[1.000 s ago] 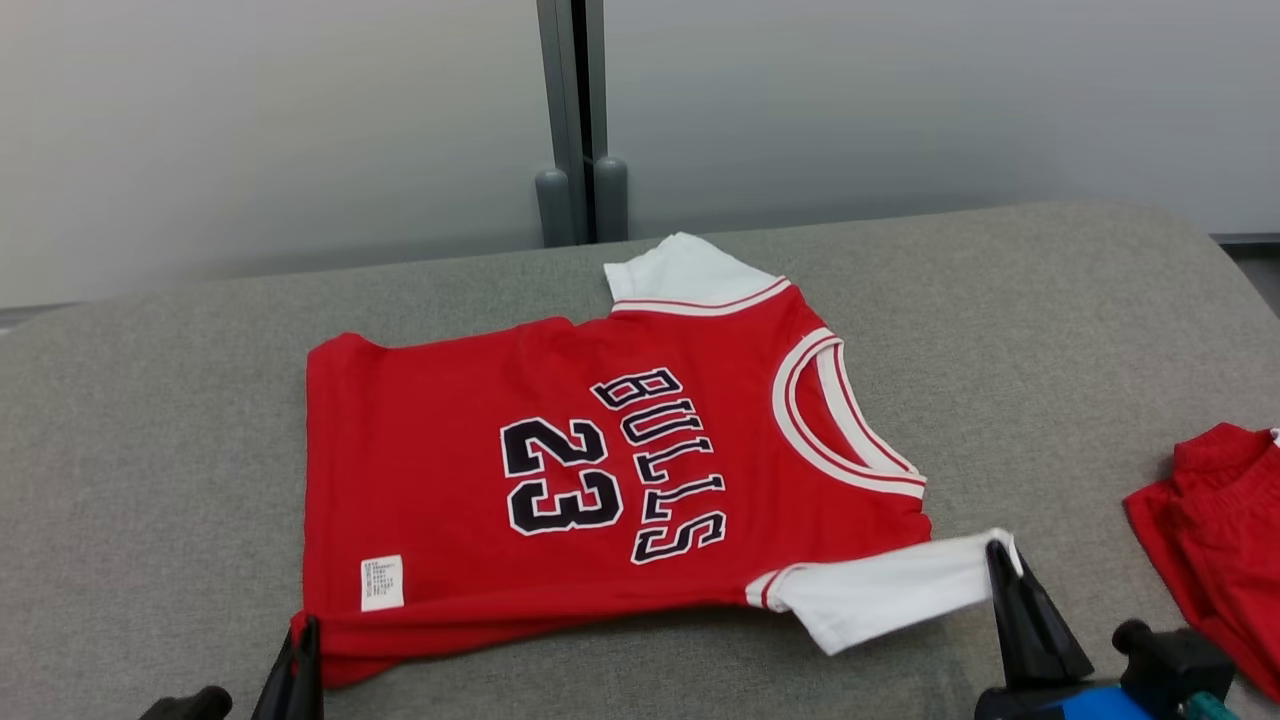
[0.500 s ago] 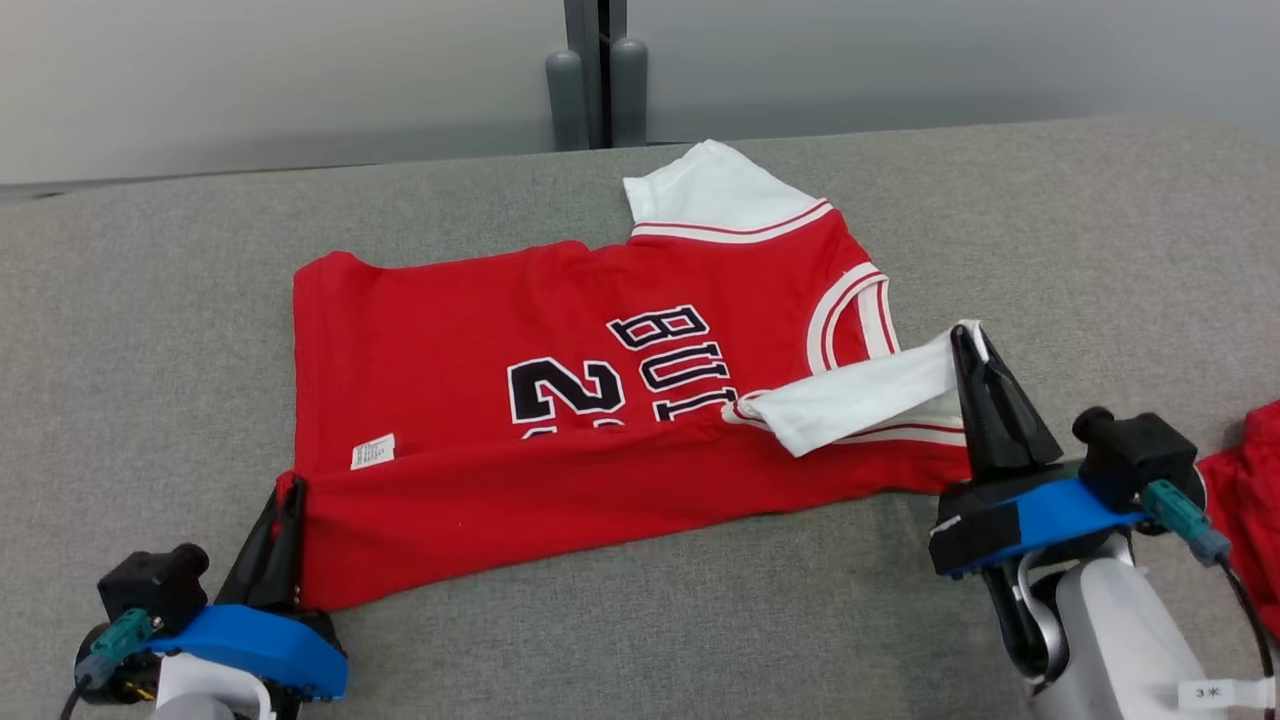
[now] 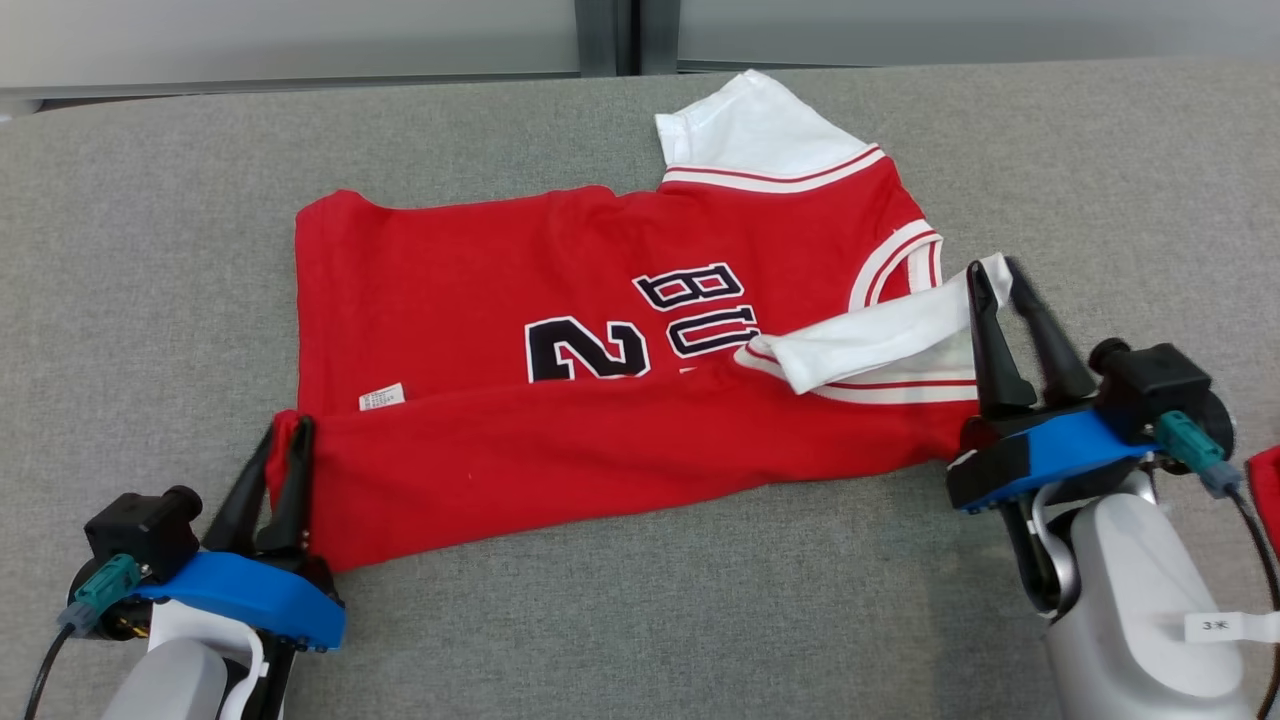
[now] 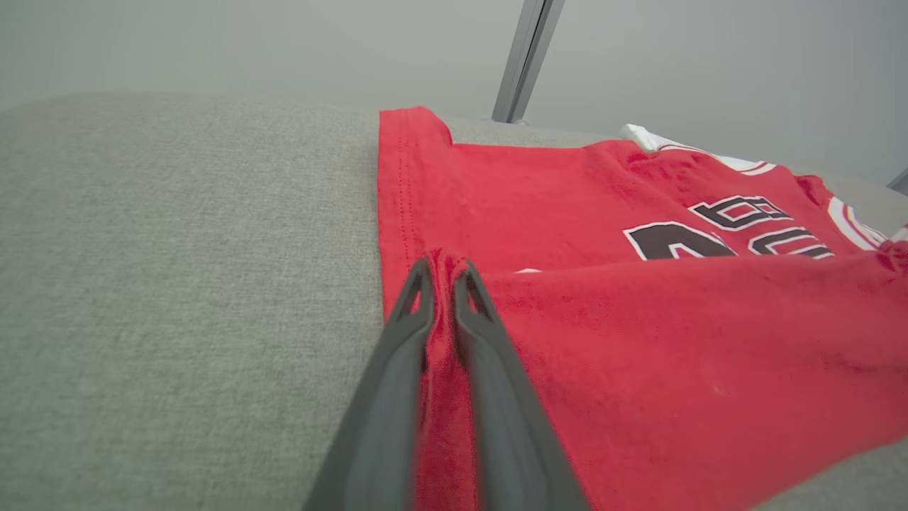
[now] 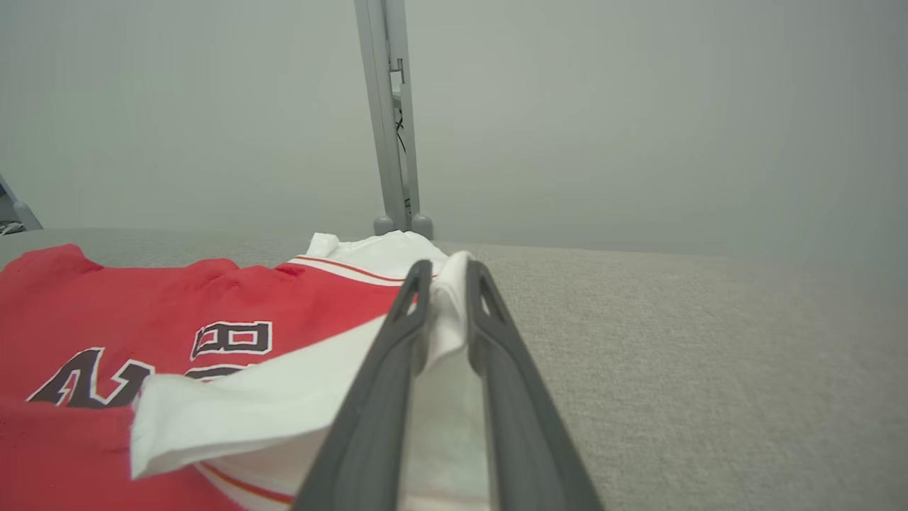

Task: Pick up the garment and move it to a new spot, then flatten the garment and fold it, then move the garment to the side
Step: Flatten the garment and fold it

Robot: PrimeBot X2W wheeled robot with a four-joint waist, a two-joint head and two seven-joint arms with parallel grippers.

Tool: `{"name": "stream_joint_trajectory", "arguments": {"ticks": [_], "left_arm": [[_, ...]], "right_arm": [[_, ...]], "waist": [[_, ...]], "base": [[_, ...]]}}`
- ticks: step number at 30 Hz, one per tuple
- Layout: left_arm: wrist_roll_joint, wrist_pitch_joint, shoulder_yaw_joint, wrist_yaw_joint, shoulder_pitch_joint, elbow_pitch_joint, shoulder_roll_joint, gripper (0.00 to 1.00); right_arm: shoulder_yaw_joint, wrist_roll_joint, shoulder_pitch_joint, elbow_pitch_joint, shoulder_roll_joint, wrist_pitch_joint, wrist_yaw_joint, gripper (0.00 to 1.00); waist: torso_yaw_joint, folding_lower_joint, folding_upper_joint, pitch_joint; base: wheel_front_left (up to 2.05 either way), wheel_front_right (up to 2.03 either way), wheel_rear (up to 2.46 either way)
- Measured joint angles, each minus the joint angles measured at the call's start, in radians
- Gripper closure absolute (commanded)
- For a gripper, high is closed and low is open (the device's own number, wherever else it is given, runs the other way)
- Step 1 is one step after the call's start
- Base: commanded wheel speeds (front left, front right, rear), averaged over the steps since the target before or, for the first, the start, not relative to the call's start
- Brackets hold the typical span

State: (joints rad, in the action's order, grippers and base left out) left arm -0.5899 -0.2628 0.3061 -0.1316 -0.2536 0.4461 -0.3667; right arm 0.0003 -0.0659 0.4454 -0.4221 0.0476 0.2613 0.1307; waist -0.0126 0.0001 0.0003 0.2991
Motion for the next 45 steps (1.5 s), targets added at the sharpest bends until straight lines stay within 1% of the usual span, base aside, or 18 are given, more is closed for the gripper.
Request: {"name": "stream_joint_trajectory", "arguments": {"ticks": [4,11,14,18,22,25,26,27,28,32,36,37,38,39,40,45], "left_arm": [[-0.003,0.000,-0.027,0.000,0.008,-0.022,0.007,0.00],[-0.012,0.000,-0.056,0.000,0.098,-0.024,0.033,0.00],[-0.023,0.000,-0.031,0.000,0.116,-0.008,0.039,0.00],[-0.055,-0.002,0.020,0.000,0.129,0.047,0.038,0.00],[-0.084,-0.012,0.059,0.000,0.102,0.127,0.028,0.00],[-0.106,-0.016,0.089,0.000,0.080,0.162,0.021,0.00],[-0.110,-0.018,0.098,0.000,0.074,0.172,0.020,0.19],[-0.120,-0.019,0.110,0.000,0.067,0.181,0.019,0.55],[-0.127,-0.021,0.126,0.000,0.061,0.187,0.015,1.00],[-0.161,-0.021,0.169,0.002,0.040,0.201,-0.005,1.00],[-0.189,-0.021,0.202,0.002,0.026,0.196,-0.007,1.00],[-0.194,-0.021,0.208,0.002,0.025,0.194,-0.009,1.00],[-0.197,-0.021,0.214,0.002,0.023,0.191,-0.011,1.00],[-0.202,-0.021,0.219,0.002,0.022,0.188,-0.015,1.00],[-0.203,-0.019,0.222,0.002,0.021,0.185,-0.017,1.00],[-0.215,-0.012,0.229,0.002,0.023,0.163,-0.024,1.00]], "right_arm": [[-0.045,-0.010,-0.021,0.034,0.001,0.000,0.000,0.00],[-0.073,-0.040,-0.123,0.035,0.000,0.000,0.000,0.00],[-0.076,-0.046,-0.154,0.025,0.001,0.000,0.000,0.00],[-0.073,-0.053,-0.170,0.021,0.001,0.000,0.000,0.00],[-0.061,-0.052,-0.181,0.008,0.001,0.000,0.000,0.00],[-0.049,-0.051,-0.182,-0.018,0.001,0.000,0.000,0.00],[-0.049,-0.049,-0.182,-0.028,0.001,0.000,0.000,0.00],[-0.050,-0.049,-0.181,-0.046,0.001,0.000,0.000,0.00],[-0.049,-0.049,-0.181,-0.066,0.001,0.000,0.000,0.00],[-0.042,-0.044,-0.164,-0.150,0.001,0.000,0.000,0.00],[-0.031,-0.055,-0.129,-0.215,0.001,0.000,0.000,0.00],[-0.020,-0.066,-0.122,-0.249,0.002,0.001,0.000,0.18],[-0.006,-0.093,-0.115,-0.294,0.002,0.002,0.000,0.51],[0.006,-0.116,-0.105,-0.326,0.002,0.009,0.000,0.78],[0.016,-0.118,-0.088,-0.351,0.004,0.009,0.000,1.00],[0.037,-0.140,-0.052,-0.380,0.005,0.008,0.000,1.00]], "waist": [[-0.004,0.0000,0.0000,0.000],[-0.021,-0.0002,-0.0001,-0.030],[-0.030,-0.0003,-0.0003,-0.041],[-0.045,-0.0003,-0.0002,-0.044],[-0.057,-0.0003,-0.0005,-0.042],[-0.061,-0.0004,-0.0006,-0.042],[-0.061,-0.0003,-0.0006,-0.042],[-0.061,-0.0004,-0.0006,-0.042],[-0.061,-0.0004,-0.0006,-0.042],[-0.053,-0.0003,-0.0006,-0.039],[-0.037,-0.0002,-0.0006,-0.037],[-0.033,-0.0001,-0.0005,-0.038],[-0.028,-0.0001,-0.0004,-0.037],[-0.024,-0.0001,-0.0004,-0.038],[-0.021,-0.0002,-0.0005,-0.037],[-0.012,0.0000,-0.0001,-0.042]], "base": [[0.00,0.00,0.00],[0.00,0.00,0.00],[0.00,0.00,0.00],[0.00,0.00,0.00],[0.00,0.00,0.00],[0.00,0.00,0.00],[0.00,0.00,0.00],[0.00,0.00,0.00],[0.00,0.00,0.00],[0.00,0.00,0.00],[0.00,0.00,0.00],[0.00,0.00,0.00],[0.00,0.00,0.00],[0.00,0.00,0.00],[0.00,0.00,0.00],[0.00,0.00,0.00]]}}
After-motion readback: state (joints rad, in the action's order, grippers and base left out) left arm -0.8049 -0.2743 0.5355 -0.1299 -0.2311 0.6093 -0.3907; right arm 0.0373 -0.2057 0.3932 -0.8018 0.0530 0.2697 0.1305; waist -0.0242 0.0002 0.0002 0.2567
